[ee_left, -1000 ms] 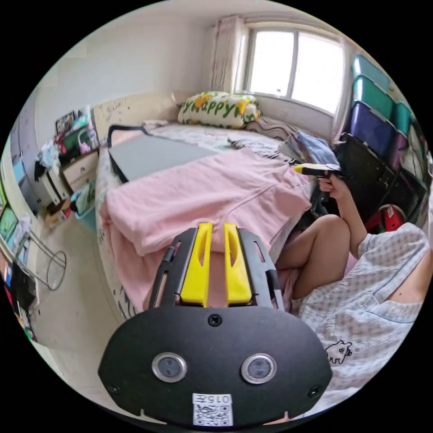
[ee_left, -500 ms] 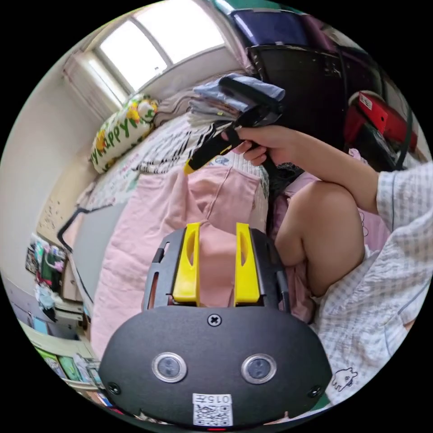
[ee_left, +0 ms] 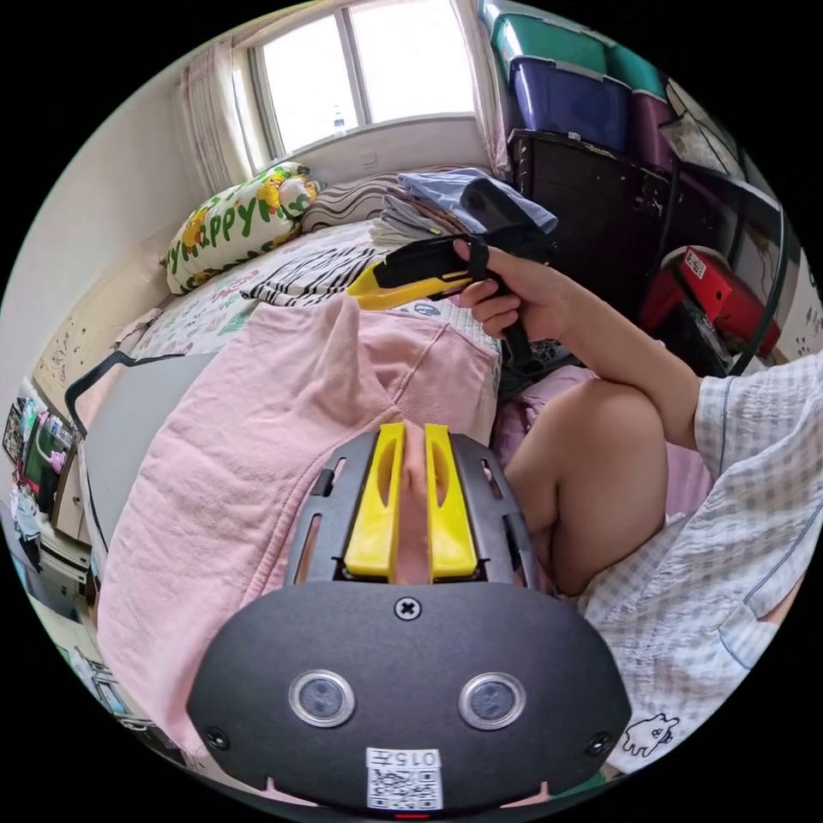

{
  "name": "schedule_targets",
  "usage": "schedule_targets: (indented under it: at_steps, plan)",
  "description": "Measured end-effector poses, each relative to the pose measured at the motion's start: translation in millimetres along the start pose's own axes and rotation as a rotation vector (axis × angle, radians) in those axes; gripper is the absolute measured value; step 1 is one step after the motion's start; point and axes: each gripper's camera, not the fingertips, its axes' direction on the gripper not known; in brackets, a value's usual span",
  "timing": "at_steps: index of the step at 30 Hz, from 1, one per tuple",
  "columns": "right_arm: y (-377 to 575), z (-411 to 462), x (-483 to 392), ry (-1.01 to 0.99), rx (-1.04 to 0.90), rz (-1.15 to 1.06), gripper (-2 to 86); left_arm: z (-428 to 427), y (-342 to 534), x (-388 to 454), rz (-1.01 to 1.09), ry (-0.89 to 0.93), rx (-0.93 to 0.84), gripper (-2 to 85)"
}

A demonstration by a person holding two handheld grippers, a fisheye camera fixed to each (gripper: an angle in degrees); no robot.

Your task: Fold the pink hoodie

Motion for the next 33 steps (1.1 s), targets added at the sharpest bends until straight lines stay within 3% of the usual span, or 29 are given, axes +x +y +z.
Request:
schedule_targets:
  at_steps: [6, 11, 17, 22, 27, 30, 33]
  plan:
    - [5.8, 14.8, 3.4, 0.041, 0.001, -0.015, 3.9, -3.4, -3.6, 2.7, 0.033, -0.002, 0.001, 2.1]
    - [25.6, 15.9, -8.9, 0.206, 0.015, -0.080, 0.9, -9.7, -12.6, 8.0, 0.076, -0.033, 0.014, 1.3]
    - [54.3, 61.1, -10.2, 0.427, -0.196, -0.134, 0.7, 2.6, -23.8, -0.8, 0.061, -0.015, -0.044, 1.7]
    - [83.2, 60.1, -23.3, 0.397, -0.134, -0.166, 1.0, -22.2, -28.4, -9.0, 0.044, -0.004, -0.029, 3.1]
    - [118.5, 52.4, -98.2, 0.247, 0.050, -0.395, 0.9, -138.2, -12.0, -26.1, 0.008, 0.061, 0.239, 0.5]
    - [147.5, 94.6, -156.5, 0.193, 0.042, -0.607, 1.6, -209.9, 15.6, -63.9, -0.130, -0.069, 0.297, 1.0]
    - [173.4, 169.4, -202.5, 0.138, -0.123, -0.749, 4.2, -251.7, 64.4, -120.1, -0.388, -0.238, 0.268, 2.3]
